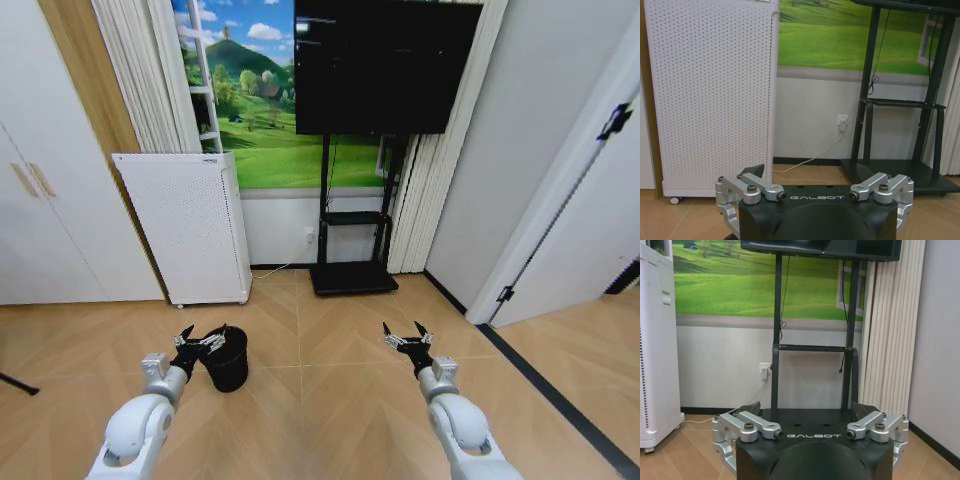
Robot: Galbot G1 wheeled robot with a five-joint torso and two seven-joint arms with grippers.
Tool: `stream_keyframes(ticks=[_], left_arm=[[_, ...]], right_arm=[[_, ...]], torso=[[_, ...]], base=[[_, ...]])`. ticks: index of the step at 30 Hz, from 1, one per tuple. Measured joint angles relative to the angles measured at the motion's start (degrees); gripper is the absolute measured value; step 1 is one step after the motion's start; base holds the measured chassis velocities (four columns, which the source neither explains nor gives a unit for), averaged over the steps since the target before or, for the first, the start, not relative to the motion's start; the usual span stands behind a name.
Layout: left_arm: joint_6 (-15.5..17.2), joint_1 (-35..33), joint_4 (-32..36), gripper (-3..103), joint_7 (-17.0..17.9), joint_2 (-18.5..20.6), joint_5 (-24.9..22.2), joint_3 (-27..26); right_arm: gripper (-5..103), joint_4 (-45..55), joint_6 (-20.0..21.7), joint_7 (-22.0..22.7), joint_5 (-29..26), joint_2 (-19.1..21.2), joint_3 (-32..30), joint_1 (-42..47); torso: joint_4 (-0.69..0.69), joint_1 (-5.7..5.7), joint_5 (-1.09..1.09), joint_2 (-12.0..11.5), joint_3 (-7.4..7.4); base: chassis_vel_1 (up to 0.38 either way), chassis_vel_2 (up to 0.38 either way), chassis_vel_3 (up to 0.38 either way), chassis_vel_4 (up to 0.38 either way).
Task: Pick up the trash bin and place the garbage on the floor into it.
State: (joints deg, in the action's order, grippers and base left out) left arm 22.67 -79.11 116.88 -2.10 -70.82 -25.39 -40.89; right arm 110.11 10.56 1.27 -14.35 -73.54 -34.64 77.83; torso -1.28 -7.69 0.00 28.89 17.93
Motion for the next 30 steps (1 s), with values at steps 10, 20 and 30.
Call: stream_keyframes(ticks=[10,20,30], left_arm=[[0.0,0.2,0.1,100,0.1,0.2,0.0,0.0],[0.0,0.4,0.1,100,0.1,0.0,0.0,0.0],[0.3,1.2,-0.1,100,0.2,-0.1,0.1,0.2]], right_arm=[[100,0.2,0.0,0.0,-0.3,0.1,0.0,-0.1],[100,0.1,0.1,0.0,-0.5,0.4,0.0,-0.2],[100,-0.4,0.2,0.0,-1.3,0.8,0.0,-0.7]], torso=[[0.0,-0.84,0.0,2.3,1.46],[0.0,-1.81,0.0,4.8,2.95],[0.0,-2.86,0.0,7.3,4.47]], base=[[0.0,0.0,0.0,0.0],[0.0,0.0,0.0,0.0],[0.0,0.0,0.0,0.0]])
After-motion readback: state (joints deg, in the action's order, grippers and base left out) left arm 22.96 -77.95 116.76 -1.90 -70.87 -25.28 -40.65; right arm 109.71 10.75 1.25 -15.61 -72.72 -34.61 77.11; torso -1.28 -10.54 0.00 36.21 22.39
